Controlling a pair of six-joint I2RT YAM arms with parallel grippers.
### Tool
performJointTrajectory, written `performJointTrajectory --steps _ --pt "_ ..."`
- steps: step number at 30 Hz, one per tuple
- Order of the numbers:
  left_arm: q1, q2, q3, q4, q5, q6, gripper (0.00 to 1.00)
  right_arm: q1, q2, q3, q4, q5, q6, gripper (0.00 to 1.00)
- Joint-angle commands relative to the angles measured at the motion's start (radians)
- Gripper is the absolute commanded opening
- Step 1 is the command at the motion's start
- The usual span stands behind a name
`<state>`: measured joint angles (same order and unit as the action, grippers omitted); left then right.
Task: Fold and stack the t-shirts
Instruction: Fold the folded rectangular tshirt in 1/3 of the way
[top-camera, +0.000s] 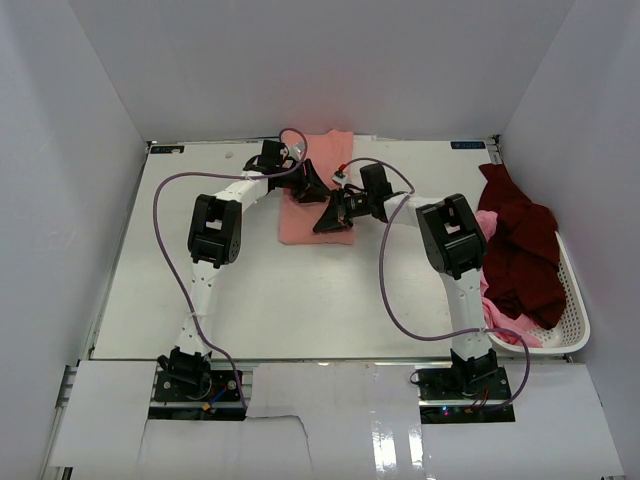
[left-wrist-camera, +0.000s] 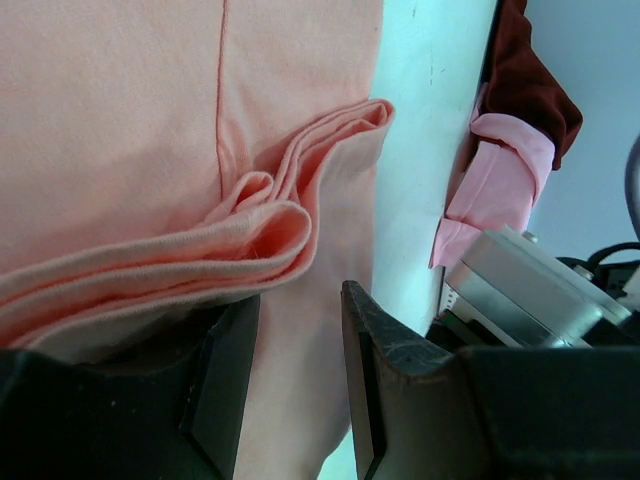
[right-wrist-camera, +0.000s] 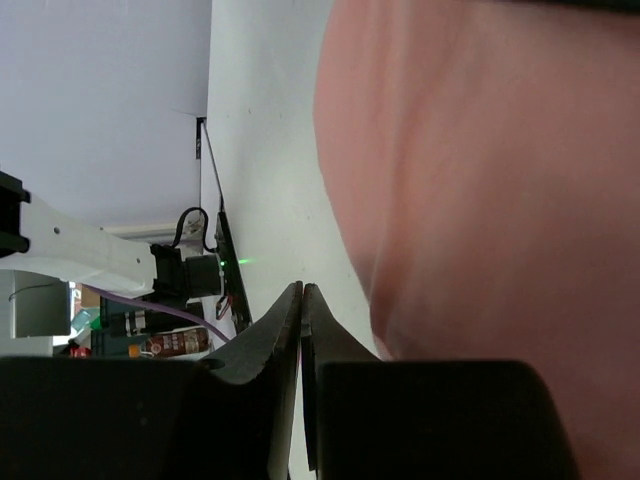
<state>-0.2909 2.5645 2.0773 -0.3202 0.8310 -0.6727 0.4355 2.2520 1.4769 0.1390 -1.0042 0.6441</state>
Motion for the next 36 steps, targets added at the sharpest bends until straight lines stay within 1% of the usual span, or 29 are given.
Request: performJointTrajectory --steps 1,5,8,10,14,16,17,19,21,24,27,28,34,35,36 --pt "0.007 0.006 -0.006 0.006 -0.007 0.021 0.49 0.0 0.027 0.071 0.146 -0.051 0.074 0.08" --pt "0.009 0.014 -0.023 0.026 -0.007 0.024 0.49 0.0 0.083 0.088 0.166 -0.03 0.065 0.08" --pt "0.01 0.017 -0.04 0.035 -0.009 0.03 0.49 0.0 0.113 0.073 0.172 0.001 0.058 0.08" --pt "0.009 0.014 -0.057 0.038 -0.012 0.035 0.49 0.002 0.126 0.051 0.153 0.019 0.025 0.08" --pt "0.01 -0.006 -0.115 0.061 -0.027 0.045 0.49 0.0 0.124 0.03 0.035 0.087 -0.063 0.08" --pt "0.01 -0.021 -0.169 0.087 -0.033 0.044 0.49 0.002 0.129 0.031 -0.011 0.116 -0.107 0.08" --pt "0.01 -0.038 -0.192 0.099 -0.036 0.038 0.5 0.003 0.132 0.034 -0.062 0.124 -0.124 0.08" --pt "0.01 -0.058 -0.262 0.122 -0.044 0.032 0.49 0.002 0.129 0.023 -0.09 0.136 -0.145 0.08" --pt "0.01 -0.092 -0.34 0.156 -0.055 0.027 0.49 0.003 0.11 -0.009 -0.105 0.15 -0.164 0.08" --pt "0.01 -0.139 -0.405 0.185 -0.073 0.027 0.49 0.011 0.077 -0.049 -0.119 0.16 -0.185 0.08" --pt "0.009 -0.196 -0.505 0.227 -0.076 0.004 0.49 0.022 0.034 -0.105 -0.133 0.168 -0.21 0.08" --pt "0.007 -0.214 -0.564 0.262 -0.081 -0.004 0.49 0.023 0.02 -0.143 -0.134 0.179 -0.216 0.08" --pt "-0.008 -0.341 -0.73 0.313 -0.107 -0.011 0.49 0.051 -0.12 -0.315 -0.084 0.193 -0.212 0.08" --pt "-0.011 -0.358 -0.776 0.319 -0.107 -0.011 0.49 0.055 -0.149 -0.357 -0.081 0.193 -0.21 0.08" --pt "-0.019 -0.372 -0.798 0.346 -0.107 -0.013 0.49 0.071 -0.167 -0.378 -0.073 0.193 -0.21 0.08"
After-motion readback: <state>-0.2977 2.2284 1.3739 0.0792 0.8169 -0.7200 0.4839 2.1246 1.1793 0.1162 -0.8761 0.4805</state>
